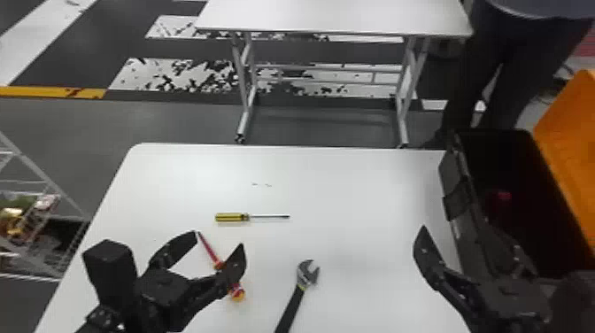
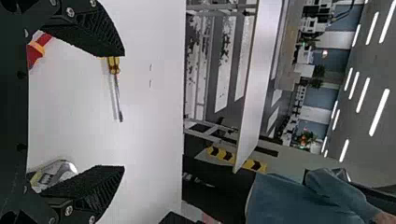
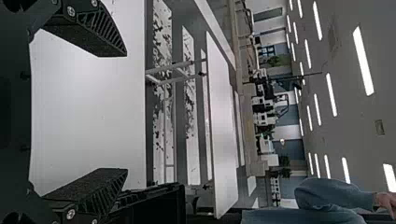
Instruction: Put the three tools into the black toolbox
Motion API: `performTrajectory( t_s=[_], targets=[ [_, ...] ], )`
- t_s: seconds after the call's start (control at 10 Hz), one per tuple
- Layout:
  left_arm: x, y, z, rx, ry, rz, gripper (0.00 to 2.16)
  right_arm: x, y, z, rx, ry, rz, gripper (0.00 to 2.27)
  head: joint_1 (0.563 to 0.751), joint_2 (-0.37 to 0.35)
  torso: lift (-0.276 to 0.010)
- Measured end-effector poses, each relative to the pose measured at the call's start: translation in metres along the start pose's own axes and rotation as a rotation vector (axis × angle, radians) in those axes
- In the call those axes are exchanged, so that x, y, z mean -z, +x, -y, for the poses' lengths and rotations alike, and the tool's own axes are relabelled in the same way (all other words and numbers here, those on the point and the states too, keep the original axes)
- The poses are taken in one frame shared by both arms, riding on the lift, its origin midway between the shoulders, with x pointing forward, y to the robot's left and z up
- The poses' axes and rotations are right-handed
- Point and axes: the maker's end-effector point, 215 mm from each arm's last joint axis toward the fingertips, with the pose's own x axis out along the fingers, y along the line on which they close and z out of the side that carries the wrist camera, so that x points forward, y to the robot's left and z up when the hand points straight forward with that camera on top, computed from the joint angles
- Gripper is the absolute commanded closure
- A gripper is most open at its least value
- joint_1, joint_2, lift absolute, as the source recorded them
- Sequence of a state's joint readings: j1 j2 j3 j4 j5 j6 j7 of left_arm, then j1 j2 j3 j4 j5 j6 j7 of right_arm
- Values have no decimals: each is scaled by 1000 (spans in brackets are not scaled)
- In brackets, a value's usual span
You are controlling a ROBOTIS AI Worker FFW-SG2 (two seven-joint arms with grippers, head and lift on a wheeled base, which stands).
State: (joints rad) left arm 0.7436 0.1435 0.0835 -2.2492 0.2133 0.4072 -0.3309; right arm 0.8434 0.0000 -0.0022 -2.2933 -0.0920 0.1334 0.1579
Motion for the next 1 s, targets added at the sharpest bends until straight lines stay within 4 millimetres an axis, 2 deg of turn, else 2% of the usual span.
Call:
performTrajectory(
  t_s=[0.4,0.8,1.0],
  targets=[
    [45,19,30,41,-12,-248,154,-3,0,-4,-11,6,12,124,695,-54,-51],
    [75,25,61,41,15,-450,151,-8,5,0,-15,40,26,124,695,-108,-51],
    [99,24,76,49,26,-574,151,-11,5,-1,-25,45,32,124,695,-145,-51]
  ],
)
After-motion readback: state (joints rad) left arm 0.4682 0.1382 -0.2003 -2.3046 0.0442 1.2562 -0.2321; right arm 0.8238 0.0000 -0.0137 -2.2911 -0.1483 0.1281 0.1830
